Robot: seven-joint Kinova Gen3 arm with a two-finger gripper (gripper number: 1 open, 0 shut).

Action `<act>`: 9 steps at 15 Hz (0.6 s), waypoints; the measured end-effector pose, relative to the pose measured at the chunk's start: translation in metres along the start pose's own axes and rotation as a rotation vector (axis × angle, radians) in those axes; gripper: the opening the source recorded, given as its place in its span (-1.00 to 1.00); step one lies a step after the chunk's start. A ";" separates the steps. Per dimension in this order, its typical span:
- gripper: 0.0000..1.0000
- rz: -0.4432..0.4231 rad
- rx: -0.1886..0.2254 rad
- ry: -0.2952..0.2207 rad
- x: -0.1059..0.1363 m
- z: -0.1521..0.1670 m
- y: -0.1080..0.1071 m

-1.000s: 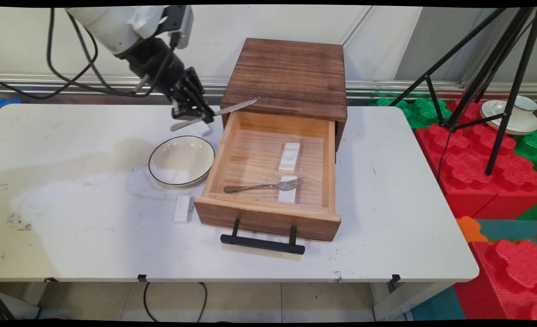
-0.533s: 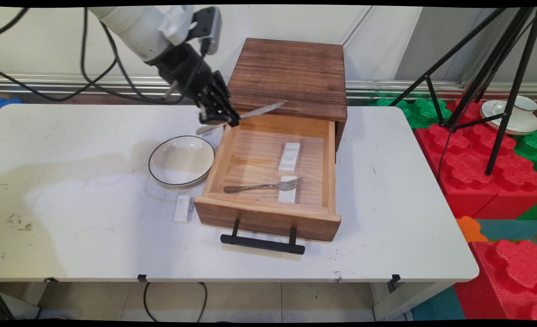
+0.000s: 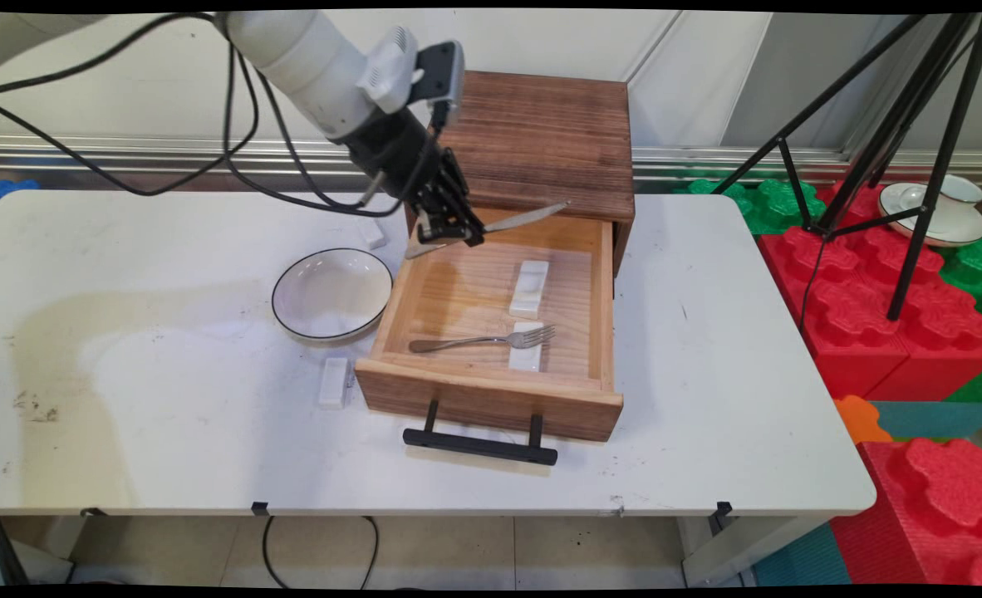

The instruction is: Place the picked object into the drawer

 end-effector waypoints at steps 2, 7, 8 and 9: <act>-1.00 0.003 -0.002 -0.003 0.003 0.011 -0.001; -1.00 0.000 -0.004 -0.014 0.005 0.050 -0.006; -1.00 0.001 -0.005 -0.016 0.005 0.057 -0.007; -1.00 0.001 -0.005 -0.018 0.005 0.061 -0.008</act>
